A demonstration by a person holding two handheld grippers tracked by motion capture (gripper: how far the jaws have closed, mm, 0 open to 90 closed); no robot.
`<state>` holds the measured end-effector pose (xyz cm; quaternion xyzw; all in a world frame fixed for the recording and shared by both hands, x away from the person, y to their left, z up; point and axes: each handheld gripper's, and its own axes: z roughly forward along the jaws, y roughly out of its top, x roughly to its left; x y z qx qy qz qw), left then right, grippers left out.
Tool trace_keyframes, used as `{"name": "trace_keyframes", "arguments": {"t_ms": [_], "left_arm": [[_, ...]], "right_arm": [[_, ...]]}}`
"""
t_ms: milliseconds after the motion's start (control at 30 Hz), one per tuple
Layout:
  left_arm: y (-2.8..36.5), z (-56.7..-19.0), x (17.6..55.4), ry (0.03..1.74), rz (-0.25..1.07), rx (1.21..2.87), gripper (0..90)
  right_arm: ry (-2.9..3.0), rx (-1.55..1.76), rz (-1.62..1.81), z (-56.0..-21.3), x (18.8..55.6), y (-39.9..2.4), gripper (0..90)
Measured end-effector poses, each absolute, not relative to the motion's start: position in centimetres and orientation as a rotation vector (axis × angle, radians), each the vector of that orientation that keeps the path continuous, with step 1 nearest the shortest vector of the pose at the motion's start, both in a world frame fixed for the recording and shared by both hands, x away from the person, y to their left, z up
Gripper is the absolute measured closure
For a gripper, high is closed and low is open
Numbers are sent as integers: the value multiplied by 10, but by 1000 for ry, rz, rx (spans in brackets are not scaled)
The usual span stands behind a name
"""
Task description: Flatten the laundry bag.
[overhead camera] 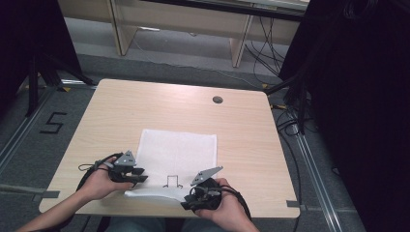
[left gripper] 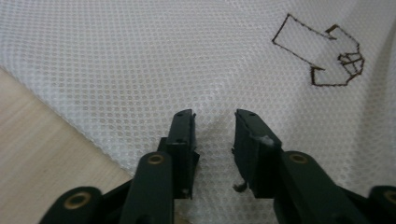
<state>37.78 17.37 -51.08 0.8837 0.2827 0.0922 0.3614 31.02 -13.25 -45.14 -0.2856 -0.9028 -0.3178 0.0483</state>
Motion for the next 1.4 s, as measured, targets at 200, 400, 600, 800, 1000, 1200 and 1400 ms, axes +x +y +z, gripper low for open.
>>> {"name": "trace_keyframes", "arguments": {"t_ms": [200,400,600,800,1000,1200,1400], "left_arm": [[166,-506,383,743,255,2342,732],[159,-504,389,789,274,2356,750],[155,-502,396,824,301,2359,763],[151,-502,404,826,337,2371,781],[151,-502,408,854,318,2358,786],[151,-502,408,858,328,2357,787],[151,-503,407,867,342,2344,789]], "right_arm": [[-2741,-882,-963,-451,309,-132,662],[-2734,-875,-964,-448,308,-132,609],[-2731,-856,-998,-442,308,-133,590],[-2697,-872,-1044,-432,308,-137,576],[-2703,-914,-1086,-424,314,-143,576],[-2735,-969,-1062,-425,325,-149,672],[-2784,-1019,-960,-437,340,-156,800]]}}
